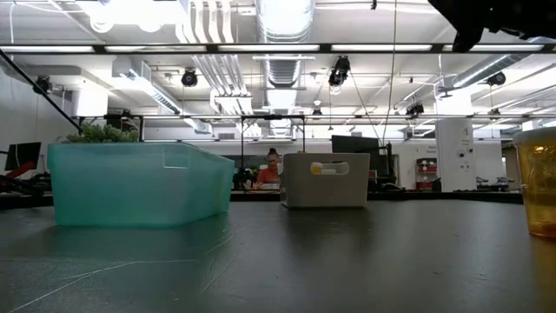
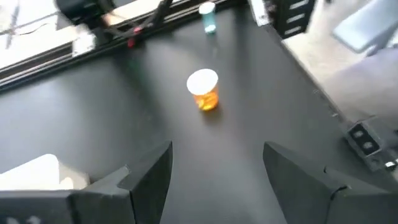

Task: Pick and place medicine bottles into bin by pill shape (circle, oval)
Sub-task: Put the blue pill bottle into the green bin

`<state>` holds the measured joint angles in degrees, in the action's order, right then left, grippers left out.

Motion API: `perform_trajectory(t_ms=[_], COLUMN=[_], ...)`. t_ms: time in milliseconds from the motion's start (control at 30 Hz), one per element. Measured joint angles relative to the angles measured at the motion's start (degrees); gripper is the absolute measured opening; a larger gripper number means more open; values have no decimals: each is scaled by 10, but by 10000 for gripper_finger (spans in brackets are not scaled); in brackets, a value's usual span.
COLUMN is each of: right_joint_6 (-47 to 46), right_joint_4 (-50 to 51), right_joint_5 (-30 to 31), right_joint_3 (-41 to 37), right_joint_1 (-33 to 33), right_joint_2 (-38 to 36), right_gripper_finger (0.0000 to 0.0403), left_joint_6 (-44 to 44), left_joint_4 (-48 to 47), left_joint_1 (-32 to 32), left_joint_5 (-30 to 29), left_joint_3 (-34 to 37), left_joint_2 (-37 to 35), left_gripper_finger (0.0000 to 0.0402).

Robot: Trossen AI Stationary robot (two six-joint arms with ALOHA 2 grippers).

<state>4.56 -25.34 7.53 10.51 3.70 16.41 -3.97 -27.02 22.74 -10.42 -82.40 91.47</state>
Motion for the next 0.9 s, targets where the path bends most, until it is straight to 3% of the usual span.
perform_trajectory(t_ms=[133,433,633,900], right_joint_6=[-85,-239,-328,-559], right_joint_4=[21,229,329,482], right_joint_5=[-8,-125,-131,-137], right_joint_3=[31,185,266,365], right_joint_1=[0,10,47,109], right_joint_2=[31,116,192,306], right_gripper_finger=[171,171,171,171], left_joint_6=[1,-15,-15,-56], left_joint_4=[46,140,165,173], left_joint_1=[-3,-3,-6,-9], left_joint_5=[-31,-92,-133,-157], left_joint_3=[57,185,240,285], left_joint_2=[-47,-147,-194,-235], left_gripper_finger=[235,235,235,235])
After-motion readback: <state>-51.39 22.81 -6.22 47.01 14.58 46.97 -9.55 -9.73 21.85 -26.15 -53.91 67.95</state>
